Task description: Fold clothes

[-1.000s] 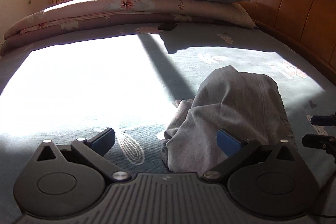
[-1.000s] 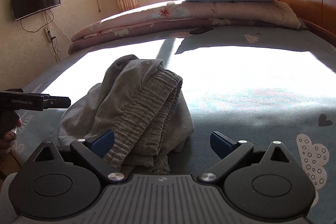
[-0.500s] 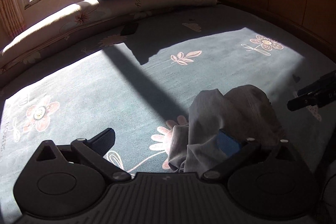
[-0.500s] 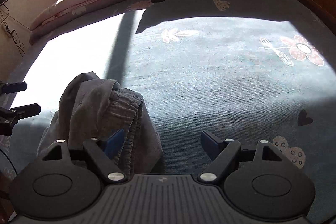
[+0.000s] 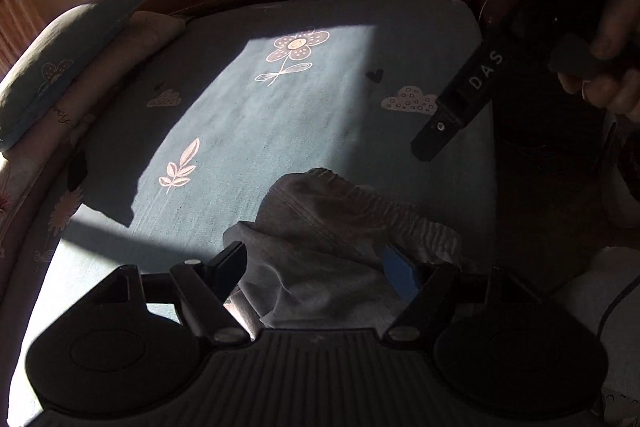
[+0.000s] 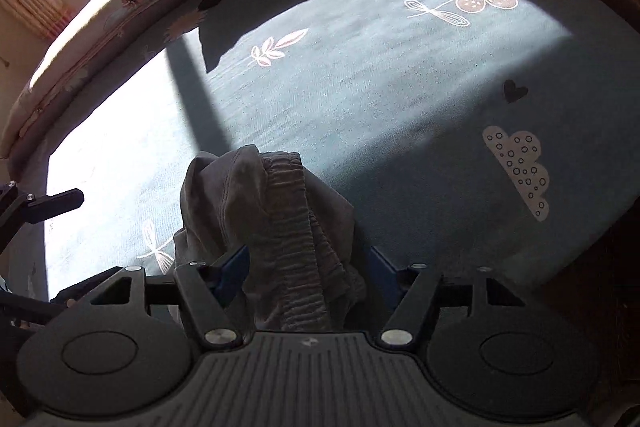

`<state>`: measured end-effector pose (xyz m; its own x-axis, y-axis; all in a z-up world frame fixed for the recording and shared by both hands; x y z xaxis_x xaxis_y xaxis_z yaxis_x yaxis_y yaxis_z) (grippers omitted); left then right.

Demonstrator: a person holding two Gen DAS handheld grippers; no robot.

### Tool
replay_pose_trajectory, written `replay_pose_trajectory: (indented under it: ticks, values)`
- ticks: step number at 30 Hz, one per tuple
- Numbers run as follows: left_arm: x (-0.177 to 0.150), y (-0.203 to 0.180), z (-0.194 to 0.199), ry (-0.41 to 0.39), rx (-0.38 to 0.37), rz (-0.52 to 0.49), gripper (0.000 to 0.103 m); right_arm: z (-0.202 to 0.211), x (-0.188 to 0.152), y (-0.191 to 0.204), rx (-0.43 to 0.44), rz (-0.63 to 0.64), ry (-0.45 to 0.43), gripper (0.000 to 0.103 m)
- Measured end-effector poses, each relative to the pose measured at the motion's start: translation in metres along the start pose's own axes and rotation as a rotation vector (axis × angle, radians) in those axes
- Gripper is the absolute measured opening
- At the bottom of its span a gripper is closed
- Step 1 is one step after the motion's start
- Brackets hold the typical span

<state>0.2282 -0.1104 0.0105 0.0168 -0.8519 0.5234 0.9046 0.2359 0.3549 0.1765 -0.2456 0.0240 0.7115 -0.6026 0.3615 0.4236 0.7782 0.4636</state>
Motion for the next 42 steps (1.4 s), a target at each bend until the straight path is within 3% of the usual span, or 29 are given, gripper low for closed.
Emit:
replay_pose_trajectory:
  ticks: [5, 10, 11, 15, 19, 22, 25, 31, 35, 37, 40, 42]
  values:
    - [-0.012, -0.074, -0.039, 0.009, -0.065, -0.180, 0.074, -0.010, -0.009, -0.025, -0.014, -0.065, -0.014, 0.071]
    - [-0.039, -0.102, -0.071, 0.044, 0.060, -0.393, 0.073, -0.012, -0.001, -0.044, -0.032, -0.099, -0.040, 0.071]
    - [-0.039, -0.098, -0.073, 0.046, 0.093, -0.402, 0.066, -0.011, 0.001, -0.047, -0.032, -0.108, -0.046, 0.071]
    - [-0.028, -0.057, -0.065, 0.073, 0.124, -0.279, 0.065, -0.007, 0.012, -0.055, -0.048, -0.128, -0.056, 0.071]
    - [-0.025, 0.001, -0.051, 0.120, 0.220, -0.126, 0.064, -0.010, 0.021, -0.050, -0.038, -0.112, -0.046, 0.071]
    - [-0.030, 0.047, -0.055, 0.209, 0.313, -0.025, 0.063, -0.018, 0.026, -0.042, -0.026, -0.094, -0.026, 0.071]
    - [-0.037, 0.083, -0.063, 0.273, 0.351, 0.080, 0.063, -0.027, 0.029, -0.032, 0.007, -0.080, 0.001, 0.071]
    - [-0.039, 0.130, -0.075, 0.337, 0.426, 0.173, 0.064, -0.040, 0.035, -0.013, 0.036, 0.000, 0.063, 0.071]
    - [-0.035, 0.131, -0.076, 0.325, 0.392, 0.130, 0.063, -0.042, 0.043, -0.010, 0.093, 0.016, 0.095, 0.072]
    - [-0.033, 0.121, -0.084, 0.317, 0.358, 0.040, 0.063, -0.045, 0.047, -0.007, 0.145, 0.030, 0.118, 0.072]
    - [-0.031, 0.106, -0.090, 0.286, 0.364, -0.086, 0.062, -0.056, 0.053, -0.006, 0.185, 0.071, 0.153, 0.072]
    - [-0.028, 0.098, -0.095, 0.256, 0.358, -0.145, 0.057, -0.063, 0.058, -0.006, 0.206, 0.100, 0.167, 0.072]
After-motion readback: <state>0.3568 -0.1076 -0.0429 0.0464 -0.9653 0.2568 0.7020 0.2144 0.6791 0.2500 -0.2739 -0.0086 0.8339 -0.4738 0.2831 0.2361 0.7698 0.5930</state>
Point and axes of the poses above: each gripper's, at about its wrist camera, not at the fingertips, and z roughly against the way its jaws point, y to its left, x to its top, the point moved 6 cm from there along -z, roughly the way its jaws point, and after that the axes turned 8 degrees about x, right-handed, at the moved point
